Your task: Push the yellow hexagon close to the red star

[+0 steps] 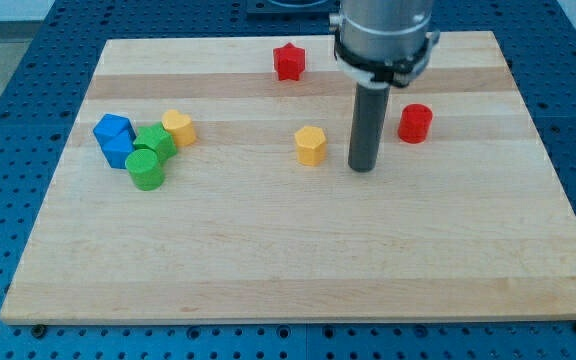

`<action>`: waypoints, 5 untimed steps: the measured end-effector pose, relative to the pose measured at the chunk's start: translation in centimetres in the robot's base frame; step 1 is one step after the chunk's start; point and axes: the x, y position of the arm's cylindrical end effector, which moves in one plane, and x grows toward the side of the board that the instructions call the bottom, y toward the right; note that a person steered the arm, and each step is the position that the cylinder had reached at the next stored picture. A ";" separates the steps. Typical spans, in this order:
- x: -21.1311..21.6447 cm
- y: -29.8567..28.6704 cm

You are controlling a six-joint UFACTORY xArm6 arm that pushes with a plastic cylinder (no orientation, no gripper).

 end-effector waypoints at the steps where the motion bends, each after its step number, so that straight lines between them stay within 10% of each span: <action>1: 1.2 -1.9; 5: -10.7 -6.6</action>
